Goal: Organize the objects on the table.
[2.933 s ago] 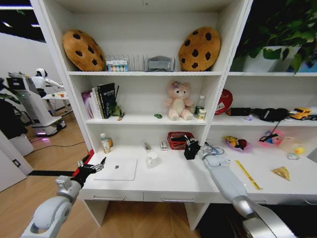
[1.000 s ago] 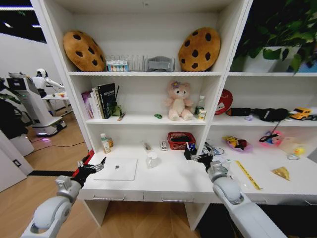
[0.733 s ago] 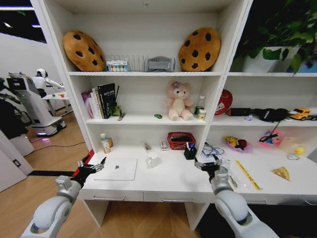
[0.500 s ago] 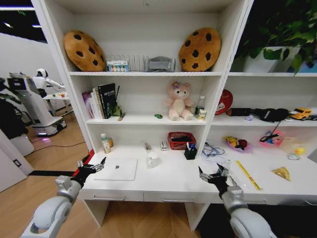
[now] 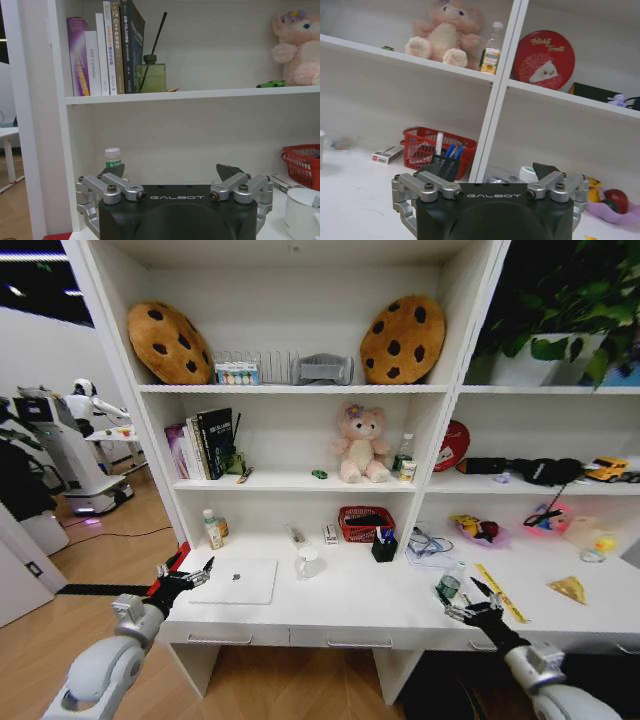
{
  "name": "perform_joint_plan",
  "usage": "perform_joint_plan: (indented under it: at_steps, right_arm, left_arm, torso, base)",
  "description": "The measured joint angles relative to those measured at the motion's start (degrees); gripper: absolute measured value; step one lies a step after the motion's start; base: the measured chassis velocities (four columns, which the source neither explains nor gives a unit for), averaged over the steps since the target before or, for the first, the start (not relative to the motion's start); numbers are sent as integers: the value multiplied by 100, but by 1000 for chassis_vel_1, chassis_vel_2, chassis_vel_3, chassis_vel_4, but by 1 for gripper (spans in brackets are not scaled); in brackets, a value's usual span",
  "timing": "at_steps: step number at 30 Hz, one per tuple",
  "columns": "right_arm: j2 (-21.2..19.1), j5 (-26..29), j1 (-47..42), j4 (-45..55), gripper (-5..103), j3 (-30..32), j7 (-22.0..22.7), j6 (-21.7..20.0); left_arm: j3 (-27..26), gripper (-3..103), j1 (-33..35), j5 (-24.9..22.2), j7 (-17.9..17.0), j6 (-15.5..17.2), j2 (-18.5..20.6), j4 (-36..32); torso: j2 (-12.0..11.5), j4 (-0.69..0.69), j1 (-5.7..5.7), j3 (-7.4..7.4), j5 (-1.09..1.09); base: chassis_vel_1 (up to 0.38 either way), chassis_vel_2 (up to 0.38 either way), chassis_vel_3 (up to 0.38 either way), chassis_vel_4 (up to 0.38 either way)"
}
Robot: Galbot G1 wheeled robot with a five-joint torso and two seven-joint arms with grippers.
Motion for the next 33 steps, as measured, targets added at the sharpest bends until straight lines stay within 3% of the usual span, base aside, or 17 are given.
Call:
perform_joint_plan:
  at_steps: [9,12,16,19,22,27,29,33]
  right_arm:
    - [352,29,-313,351,100,-76,910,-9]
    - [279,211,-247,56,100,33,1181,-97]
    - [107,537,-116,-344,100,208,1221,-239]
    - [-119,801,234,-951,100,243,829,-277]
    - [-275,927,733,-1592,100,255,-37,-208]
    - [-365,1121,1091,-1918,100,147,-527,-302]
    - [-416,1225,1352,-2129,100,77,-950,-488]
    - [-455,1497,1487,-2205,100,-40,-1017,-743]
  left_arm:
    - [0,100,0,0,0,0,0,0]
    - [0,100,0,0,0,0,0,0]
    - [0,100,0,0,0,0,0,0]
    - [0,100,0,0,0,0,0,0]
    - [0,100,0,0,0,0,0,0]
    - [0,100,0,0,0,0,0,0]
    - [0,100,0,0,0,0,0,0]
    - [0,100,0,0,0,0,0,0]
  torso:
    - [0,-2,0,0,-2]
    - [0,-1,0,0,1]
    - [0,-1,0,0,0]
    - [0,-1,0,0,1]
    - [0,0,0,0,2]
    - [-1,0,0,0,0]
    - [0,0,0,0,0]
    - [0,0,0,0,1]
  base:
    - [0,0,0,0]
    - [0,0,0,0]
    - [0,0,0,0]
    - [0,0,0,0]
    - [0,0,0,0]
    - [0,0,0,0]
    - [0,0,0,0]
    - [0,0,0,0]
